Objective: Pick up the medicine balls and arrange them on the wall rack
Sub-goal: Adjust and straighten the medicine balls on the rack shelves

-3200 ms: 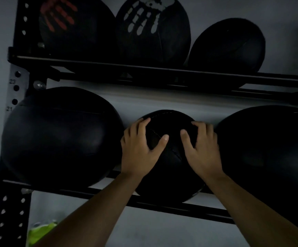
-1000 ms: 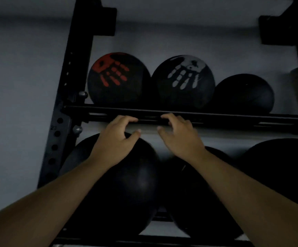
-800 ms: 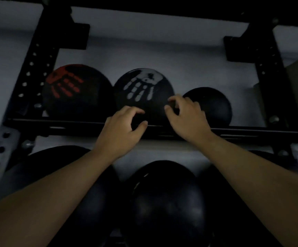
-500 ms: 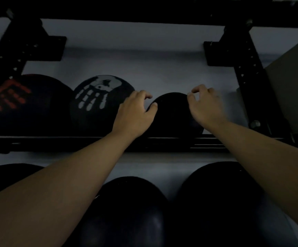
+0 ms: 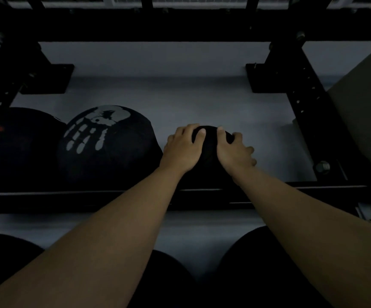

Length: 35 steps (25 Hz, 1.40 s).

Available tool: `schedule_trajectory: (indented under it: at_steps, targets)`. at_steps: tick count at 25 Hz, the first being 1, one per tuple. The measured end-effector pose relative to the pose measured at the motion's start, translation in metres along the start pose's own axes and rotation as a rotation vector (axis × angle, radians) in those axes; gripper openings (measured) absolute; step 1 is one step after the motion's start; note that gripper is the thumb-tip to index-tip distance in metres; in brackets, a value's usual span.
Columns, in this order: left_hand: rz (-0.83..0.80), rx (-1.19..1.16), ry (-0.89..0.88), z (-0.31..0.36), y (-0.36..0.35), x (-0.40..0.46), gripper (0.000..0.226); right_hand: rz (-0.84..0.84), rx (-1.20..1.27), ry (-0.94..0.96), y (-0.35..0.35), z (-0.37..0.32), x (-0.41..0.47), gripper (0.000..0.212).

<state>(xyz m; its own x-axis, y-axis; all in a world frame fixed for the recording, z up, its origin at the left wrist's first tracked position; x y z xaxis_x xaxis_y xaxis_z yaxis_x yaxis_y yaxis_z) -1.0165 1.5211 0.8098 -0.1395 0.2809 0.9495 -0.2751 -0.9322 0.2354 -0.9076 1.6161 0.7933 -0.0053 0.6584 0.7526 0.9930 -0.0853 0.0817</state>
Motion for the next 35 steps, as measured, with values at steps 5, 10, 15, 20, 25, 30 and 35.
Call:
schedule_trajectory:
  at_steps: [5, 10, 15, 20, 25, 30, 35]
  targets:
    - [0.115, -0.013, 0.024, -0.005, -0.007, -0.004, 0.054, 0.009, -0.046, 0.103, -0.006, -0.006, 0.019, 0.078]
    - [0.158, -0.032, 0.084, -0.001, -0.013, -0.01, 0.054, 0.019, -0.073, 0.192, -0.005, -0.005, 0.032, 0.07]
    - [0.104, -0.01, 0.023, -0.007, -0.008, -0.015, 0.056, 0.008, -0.107, 0.326, -0.001, -0.006, 0.024, 0.063]
    - [0.002, 0.069, -0.005, -0.004, 0.002, -0.015, 0.059, -0.063, -0.217, 0.428, 0.005, -0.014, 0.019, 0.059]
    - [-0.029, 0.207, -0.109, -0.001, 0.037, -0.02, 0.055, -0.024, -0.358, 0.539, 0.004, -0.041, 0.004, 0.054]
    - [0.333, 0.518, -0.112, -0.024, 0.127, -0.03, 0.047, -0.051, -0.279, 0.698, -0.038, -0.108, -0.032, 0.05]
    - [0.349, 0.469, 0.086, -0.094, 0.221, -0.038, 0.052, -0.153, -0.25, 0.785, -0.106, -0.161, -0.076, 0.054]
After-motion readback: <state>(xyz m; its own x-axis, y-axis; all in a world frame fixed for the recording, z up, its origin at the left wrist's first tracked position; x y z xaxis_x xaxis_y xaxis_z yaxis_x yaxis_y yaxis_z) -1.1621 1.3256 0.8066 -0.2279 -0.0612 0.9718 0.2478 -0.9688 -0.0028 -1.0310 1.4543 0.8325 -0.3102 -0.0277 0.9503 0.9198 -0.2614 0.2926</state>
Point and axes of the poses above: each hand's wrist, its own x-axis towards the middle knuckle, its own y-axis out of the back of the hand, z = x × y, the point moved 4 cm from there along x, towards the middle knuckle, and after that the axes turned 7 degrees about -x, right-handed, at the moved point
